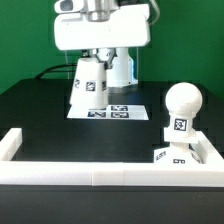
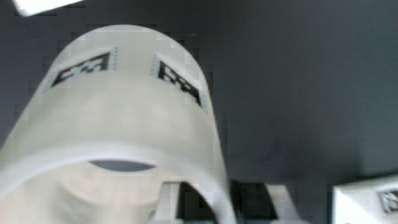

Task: Assemble lamp

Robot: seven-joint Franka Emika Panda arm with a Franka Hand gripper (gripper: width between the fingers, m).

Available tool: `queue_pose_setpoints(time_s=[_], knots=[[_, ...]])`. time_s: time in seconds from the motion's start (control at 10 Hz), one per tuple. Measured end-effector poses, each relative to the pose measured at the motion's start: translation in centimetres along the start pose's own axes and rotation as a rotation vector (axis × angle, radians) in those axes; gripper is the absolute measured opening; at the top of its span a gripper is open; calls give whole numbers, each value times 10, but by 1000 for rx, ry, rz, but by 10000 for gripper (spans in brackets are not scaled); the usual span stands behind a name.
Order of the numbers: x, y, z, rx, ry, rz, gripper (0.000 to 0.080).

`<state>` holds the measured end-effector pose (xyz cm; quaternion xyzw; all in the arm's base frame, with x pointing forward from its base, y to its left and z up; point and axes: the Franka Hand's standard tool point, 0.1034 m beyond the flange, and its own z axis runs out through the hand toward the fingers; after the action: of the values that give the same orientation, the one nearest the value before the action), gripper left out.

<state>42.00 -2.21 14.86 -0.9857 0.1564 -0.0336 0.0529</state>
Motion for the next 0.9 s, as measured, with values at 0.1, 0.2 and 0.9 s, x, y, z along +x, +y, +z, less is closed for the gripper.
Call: queue_pose_setpoints(time_s=[0.1,0.2,0.9], knots=[[3,-17,-8,15,16,27,44],[7,-28,-12,16,28,39,44],[27,-68,-24,56,37,58,44]])
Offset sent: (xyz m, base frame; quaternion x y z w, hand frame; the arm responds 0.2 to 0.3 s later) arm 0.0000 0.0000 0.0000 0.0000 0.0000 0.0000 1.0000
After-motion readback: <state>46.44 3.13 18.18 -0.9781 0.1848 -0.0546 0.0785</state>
